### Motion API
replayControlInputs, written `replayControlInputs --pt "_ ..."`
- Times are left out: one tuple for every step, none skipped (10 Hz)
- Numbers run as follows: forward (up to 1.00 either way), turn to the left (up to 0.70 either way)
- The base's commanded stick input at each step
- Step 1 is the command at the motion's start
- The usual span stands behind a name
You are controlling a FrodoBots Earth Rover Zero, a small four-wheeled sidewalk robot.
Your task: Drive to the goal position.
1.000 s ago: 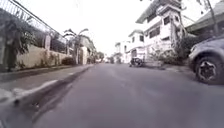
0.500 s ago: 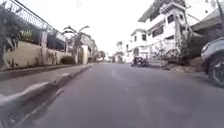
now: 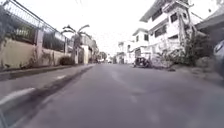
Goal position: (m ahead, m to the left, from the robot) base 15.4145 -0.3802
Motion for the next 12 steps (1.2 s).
replayControlInputs --pt "1.00 0.00" --pt "1.00 0.00" --pt "1.00 0.00" --pt "1.00 0.00" --pt "1.00 0.00" --pt "1.00 0.00" --pt "1.00 0.00" --pt "1.00 0.00" --pt "1.00 0.00" --pt "1.00 0.00" --pt "1.00 0.00" --pt "1.00 0.02"
